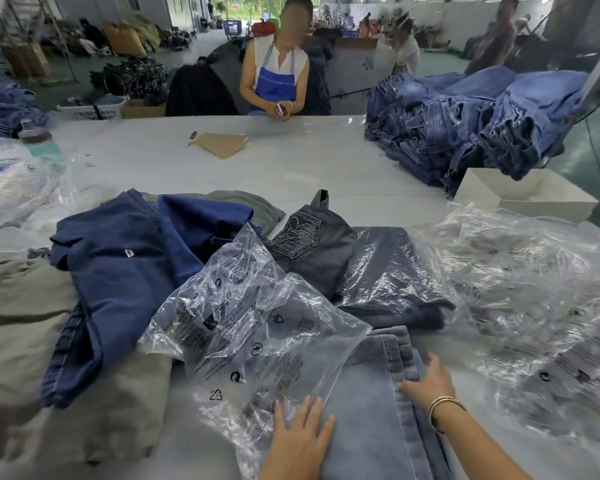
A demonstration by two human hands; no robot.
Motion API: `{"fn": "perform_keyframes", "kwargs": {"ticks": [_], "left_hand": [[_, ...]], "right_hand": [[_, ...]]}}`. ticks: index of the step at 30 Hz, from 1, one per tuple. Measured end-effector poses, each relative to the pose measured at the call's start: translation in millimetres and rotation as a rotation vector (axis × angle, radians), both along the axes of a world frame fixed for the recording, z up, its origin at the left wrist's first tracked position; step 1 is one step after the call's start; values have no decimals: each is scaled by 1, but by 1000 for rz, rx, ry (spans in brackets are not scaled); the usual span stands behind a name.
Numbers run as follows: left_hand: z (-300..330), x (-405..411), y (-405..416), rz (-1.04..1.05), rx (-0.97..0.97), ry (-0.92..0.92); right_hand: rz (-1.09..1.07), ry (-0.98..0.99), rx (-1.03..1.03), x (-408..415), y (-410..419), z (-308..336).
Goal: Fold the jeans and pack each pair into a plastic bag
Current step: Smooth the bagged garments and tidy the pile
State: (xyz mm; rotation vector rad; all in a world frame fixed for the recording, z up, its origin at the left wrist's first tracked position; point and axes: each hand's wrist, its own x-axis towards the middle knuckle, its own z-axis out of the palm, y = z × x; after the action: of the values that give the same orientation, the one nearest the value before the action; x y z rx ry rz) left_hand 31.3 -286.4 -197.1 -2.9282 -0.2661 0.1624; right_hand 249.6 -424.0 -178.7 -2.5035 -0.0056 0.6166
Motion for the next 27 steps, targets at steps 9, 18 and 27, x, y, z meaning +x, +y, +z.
{"fn": "perform_keyframes", "kwargs": {"ticks": [9,18,27], "left_hand": [[14,18,-14,57,-35,304],[30,27,2,100,-301,129],[38,28,21,47,-402,292]], "right_hand": [[460,-566,-266,-15,38,9],[1001,-342,-387,-33,77,6],[1253,286,-397,-51,62,24]]}}
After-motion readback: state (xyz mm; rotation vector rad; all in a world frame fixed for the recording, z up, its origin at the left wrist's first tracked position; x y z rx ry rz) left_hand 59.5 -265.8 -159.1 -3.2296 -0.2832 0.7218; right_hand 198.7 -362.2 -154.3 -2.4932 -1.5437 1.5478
